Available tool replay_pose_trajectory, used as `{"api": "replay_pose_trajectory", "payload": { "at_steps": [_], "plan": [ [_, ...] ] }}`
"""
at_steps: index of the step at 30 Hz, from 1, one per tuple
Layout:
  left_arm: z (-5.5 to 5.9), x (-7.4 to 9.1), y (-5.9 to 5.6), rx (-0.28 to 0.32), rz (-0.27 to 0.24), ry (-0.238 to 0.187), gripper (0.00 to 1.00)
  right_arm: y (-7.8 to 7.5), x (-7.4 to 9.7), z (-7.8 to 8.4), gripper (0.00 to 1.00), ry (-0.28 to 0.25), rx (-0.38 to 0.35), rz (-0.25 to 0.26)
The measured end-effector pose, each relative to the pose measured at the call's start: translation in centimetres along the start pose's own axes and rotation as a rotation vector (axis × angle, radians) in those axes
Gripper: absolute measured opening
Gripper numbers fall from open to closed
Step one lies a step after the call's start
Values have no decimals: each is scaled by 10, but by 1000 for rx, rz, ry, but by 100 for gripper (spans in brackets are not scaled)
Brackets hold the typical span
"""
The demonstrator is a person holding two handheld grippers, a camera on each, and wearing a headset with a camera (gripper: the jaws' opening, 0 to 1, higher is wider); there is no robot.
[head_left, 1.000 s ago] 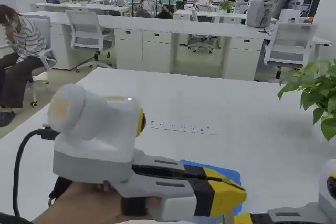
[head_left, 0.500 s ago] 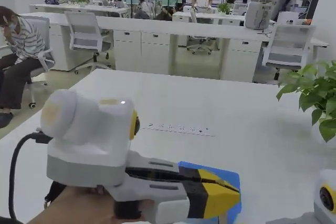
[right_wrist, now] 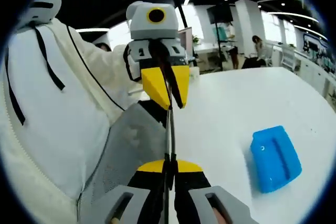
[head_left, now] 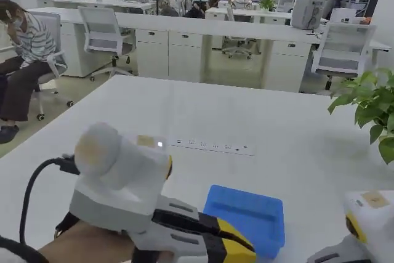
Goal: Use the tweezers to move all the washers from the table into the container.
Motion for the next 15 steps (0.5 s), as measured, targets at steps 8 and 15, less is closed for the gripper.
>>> {"api": "replay_pose_trajectory", "payload": {
  "at_steps": [8,15],
  "plan": [
    [42,-4,12,-128,12,273,8,-16,-2,17,1,170,79,-4],
    [83,-18,20,-171,35,428,7,-29,-10,38,1,280,100,-22]
  ]
}}
Point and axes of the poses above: the centre of the closed fingertips' face, and the gripper's own axes: x roughly backward along the fingers, y roughly to its left, z roughly out of its underside, the point moved 2 cm from there along x, roughly backward along the fingers, and after that the axes turned 15 degrees about -y, right-handed, at the moved point
